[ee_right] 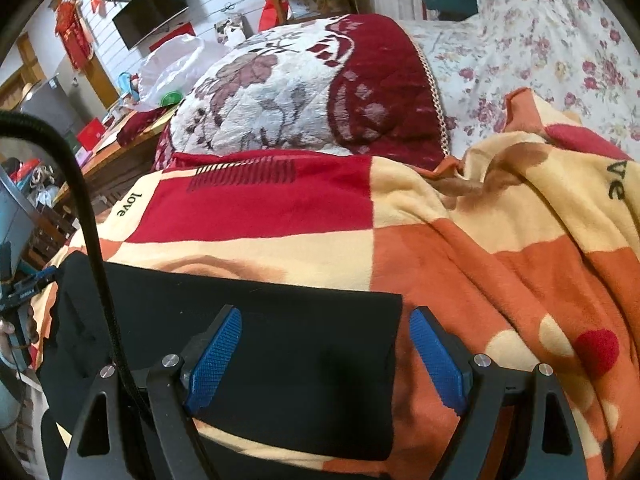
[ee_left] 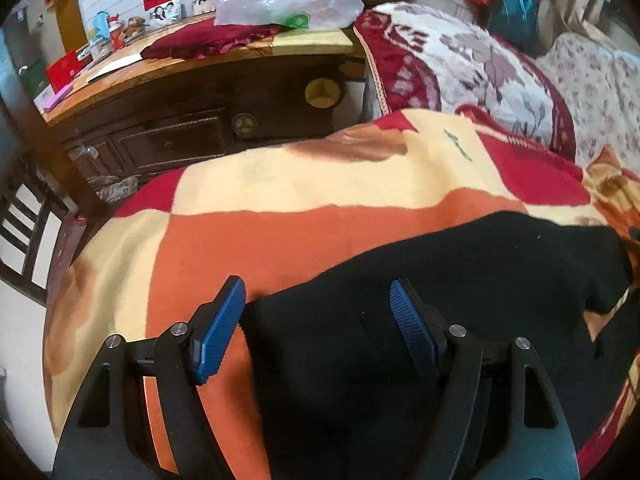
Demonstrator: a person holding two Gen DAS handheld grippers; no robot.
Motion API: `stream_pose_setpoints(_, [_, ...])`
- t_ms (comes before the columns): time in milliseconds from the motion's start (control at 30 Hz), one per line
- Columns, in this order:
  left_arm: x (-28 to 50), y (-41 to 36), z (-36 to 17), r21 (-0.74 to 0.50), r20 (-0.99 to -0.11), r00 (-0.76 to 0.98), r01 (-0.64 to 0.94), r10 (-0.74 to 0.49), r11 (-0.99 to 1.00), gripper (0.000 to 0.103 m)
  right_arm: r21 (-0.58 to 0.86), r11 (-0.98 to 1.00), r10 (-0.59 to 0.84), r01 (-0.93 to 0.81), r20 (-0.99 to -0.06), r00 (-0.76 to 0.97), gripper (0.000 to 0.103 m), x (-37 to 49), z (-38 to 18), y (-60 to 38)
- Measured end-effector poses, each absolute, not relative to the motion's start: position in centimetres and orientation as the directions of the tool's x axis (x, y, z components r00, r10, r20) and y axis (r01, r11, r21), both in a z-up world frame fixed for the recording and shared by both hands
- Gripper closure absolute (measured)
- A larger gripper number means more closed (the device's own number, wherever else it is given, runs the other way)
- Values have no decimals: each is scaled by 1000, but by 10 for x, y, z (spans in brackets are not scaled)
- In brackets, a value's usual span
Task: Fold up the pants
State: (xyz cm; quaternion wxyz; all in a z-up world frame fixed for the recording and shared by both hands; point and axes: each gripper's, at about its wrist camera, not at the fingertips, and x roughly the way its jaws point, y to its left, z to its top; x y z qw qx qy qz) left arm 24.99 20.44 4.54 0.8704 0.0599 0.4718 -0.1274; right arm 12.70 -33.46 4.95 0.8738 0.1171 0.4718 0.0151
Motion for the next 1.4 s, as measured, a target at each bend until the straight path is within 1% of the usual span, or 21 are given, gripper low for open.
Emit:
stream_pose_setpoints(267, [249,198,40,20,-842,522,287,-139,958,28,189,979,125,71,-842,524,18,145,33,-342])
stream_pose_setpoints(400, [250,196,40,36,-843,523,294,-129,955,28,215,971,136,102,-853,504,18,154,20,-352])
stream_pose_setpoints(433, [250,195,41,40,-842,525,298,-129,954,28,226,969,148,96,-851,504,21,155,18,-353])
stream_pose_setpoints(467, [250,194,41,44,-842,525,300,-126,953,28,227,969,152,93,-851,502,23,155,17,-352])
stream_pose_setpoints(867, [252,190,38,57,-841,530,295,-113,954,28,230,970,164,78,-857,488,23,159,14,-347])
stream_pose_setpoints(1067, [252,190,37,53,-840,529,292,-115,955,28,224,972,166,66,-861,480,28,161,12,-344])
stream_pose_setpoints(1100, [252,190,37,54,-840,530,293,-115,955,28,226,972,169,62,-861,480,29,162,12,-343])
stream_pose_setpoints(1133, [252,190,37,55,-840,531,293,-114,955,28,228,972,173,59,-861,478,33,162,12,-343])
stream_pose_setpoints(1200, [252,189,37,61,-839,533,294,-110,954,28,226,972,172,60,-865,471,34,162,10,-342])
stream_pose_setpoints(1233, [252,189,37,64,-837,535,296,-110,953,39,220,974,166,63,-867,470,39,162,9,-341])
stream_pose_setpoints(1267, [251,187,36,72,-837,536,307,-111,949,50,216,975,167,50,-866,471,48,162,9,-339])
stream_pose_setpoints(1300, [250,184,35,84,-840,533,318,-105,944,76,199,980,162,27,-864,476,53,161,11,-335])
stream_pose_setpoints(1333, [250,182,35,101,-842,531,322,-91,941,87,179,984,155,4,-862,483,64,160,12,-331])
stream_pose_setpoints(1367, [249,179,35,127,-840,539,320,-70,939,88,156,987,149,-25,-860,489,73,159,15,-325])
stream_pose_setpoints(1400, [249,178,37,143,-836,545,323,-61,935,92,137,990,138,-38,-860,491,77,158,18,-320])
